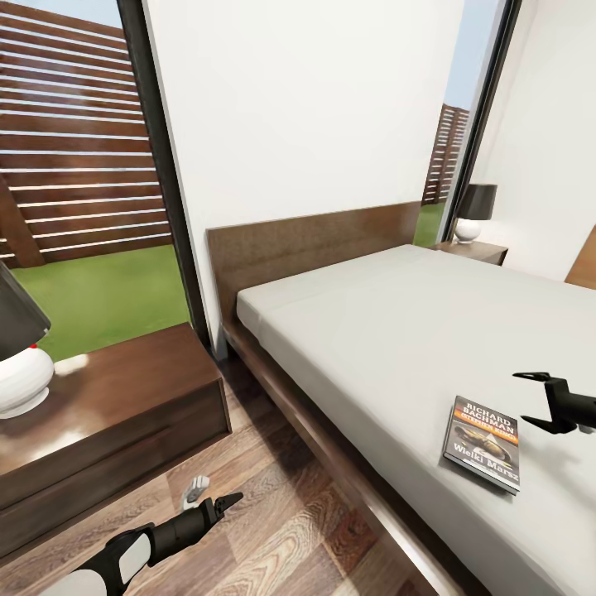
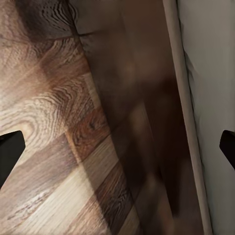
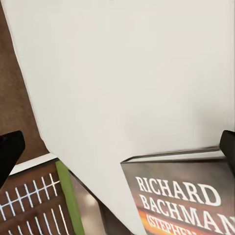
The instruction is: In the bedroom, move the book from the bed onto either nightstand, and place the two sandals side by side next to the bed.
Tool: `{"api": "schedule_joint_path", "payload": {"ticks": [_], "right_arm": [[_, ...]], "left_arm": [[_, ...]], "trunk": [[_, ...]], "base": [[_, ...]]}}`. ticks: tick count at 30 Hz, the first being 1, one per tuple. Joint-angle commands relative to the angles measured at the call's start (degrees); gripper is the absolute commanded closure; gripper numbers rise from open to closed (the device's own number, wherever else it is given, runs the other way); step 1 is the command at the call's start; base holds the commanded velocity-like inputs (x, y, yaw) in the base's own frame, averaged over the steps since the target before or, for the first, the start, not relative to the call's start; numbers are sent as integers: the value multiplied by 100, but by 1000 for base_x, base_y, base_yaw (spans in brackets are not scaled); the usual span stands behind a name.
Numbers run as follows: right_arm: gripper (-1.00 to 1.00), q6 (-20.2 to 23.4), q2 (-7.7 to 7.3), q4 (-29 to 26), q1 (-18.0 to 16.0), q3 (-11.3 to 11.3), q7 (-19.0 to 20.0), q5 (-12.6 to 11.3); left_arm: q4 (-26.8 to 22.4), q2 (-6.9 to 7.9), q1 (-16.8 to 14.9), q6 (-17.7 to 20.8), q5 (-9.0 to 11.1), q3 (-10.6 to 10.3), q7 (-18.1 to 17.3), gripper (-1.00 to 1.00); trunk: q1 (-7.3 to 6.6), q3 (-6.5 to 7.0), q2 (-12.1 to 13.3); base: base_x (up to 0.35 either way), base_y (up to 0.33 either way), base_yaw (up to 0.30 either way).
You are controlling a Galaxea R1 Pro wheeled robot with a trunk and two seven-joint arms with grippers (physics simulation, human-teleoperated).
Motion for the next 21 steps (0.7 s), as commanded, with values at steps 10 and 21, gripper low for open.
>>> {"api": "schedule_joint_path", "payload": {"ticks": [10, 21], "right_arm": [[-100, -5, 2, 5, -5, 52, 29, 15], [-100, -11, 5, 5, -5, 71, 30, 26]], "left_arm": [[-1, 2, -2, 55, 45, -10, -14, -100], [-1, 1, -2, 55, 48, -9, -22, -100]], "trunk": [[-1, -5, -2], [-1, -5, -2]], "base": [[0, 0, 0], [0, 0, 0]]}}
